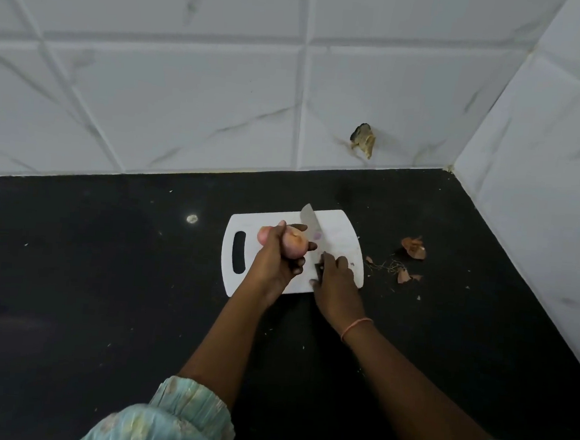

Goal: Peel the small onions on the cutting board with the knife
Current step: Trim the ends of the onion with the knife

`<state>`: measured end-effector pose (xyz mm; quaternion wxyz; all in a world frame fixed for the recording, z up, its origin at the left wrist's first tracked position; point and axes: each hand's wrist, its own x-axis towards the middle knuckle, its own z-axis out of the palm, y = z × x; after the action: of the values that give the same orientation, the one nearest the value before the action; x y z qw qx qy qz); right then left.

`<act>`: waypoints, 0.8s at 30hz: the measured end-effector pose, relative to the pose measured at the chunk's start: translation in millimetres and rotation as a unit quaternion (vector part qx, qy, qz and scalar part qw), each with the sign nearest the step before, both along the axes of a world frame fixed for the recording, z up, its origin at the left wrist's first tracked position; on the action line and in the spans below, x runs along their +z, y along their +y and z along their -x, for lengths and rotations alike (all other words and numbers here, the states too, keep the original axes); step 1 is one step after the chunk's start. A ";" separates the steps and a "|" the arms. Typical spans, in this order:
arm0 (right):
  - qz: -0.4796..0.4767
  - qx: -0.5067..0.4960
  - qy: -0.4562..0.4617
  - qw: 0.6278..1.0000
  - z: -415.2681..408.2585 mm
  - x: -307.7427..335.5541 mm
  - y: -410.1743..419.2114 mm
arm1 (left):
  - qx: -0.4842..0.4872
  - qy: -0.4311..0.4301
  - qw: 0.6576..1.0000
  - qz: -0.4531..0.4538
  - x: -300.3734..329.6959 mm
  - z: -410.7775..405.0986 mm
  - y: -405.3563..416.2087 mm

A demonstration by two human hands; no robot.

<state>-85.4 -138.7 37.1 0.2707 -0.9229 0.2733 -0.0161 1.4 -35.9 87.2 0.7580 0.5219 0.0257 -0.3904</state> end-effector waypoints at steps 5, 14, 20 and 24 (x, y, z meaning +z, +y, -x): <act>-0.078 -0.071 -0.001 0.994 1.0 18.0 -20.7 | -0.003 -0.014 1.000 -0.001 -4.8 -4.4 -9.2; -0.208 -0.241 -0.169 0.933 43.5 20.4 -26.5 | -0.114 -0.445 0.867 -0.190 -62.2 -7.1 -32.9; -0.207 -0.215 -0.174 0.938 45.9 13.5 -15.4 | -0.084 -0.508 0.835 -0.195 -84.8 -6.1 -34.2; -0.196 -0.163 -0.177 0.951 47.4 8.8 -8.0 | -0.073 -0.488 0.848 -0.192 -85.5 -4.2 -35.2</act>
<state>-132.8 -146.7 45.9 0.4840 -0.7770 0.3654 -0.1688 5.6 -71.1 1.7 0.5266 0.7807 -0.3114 -0.1272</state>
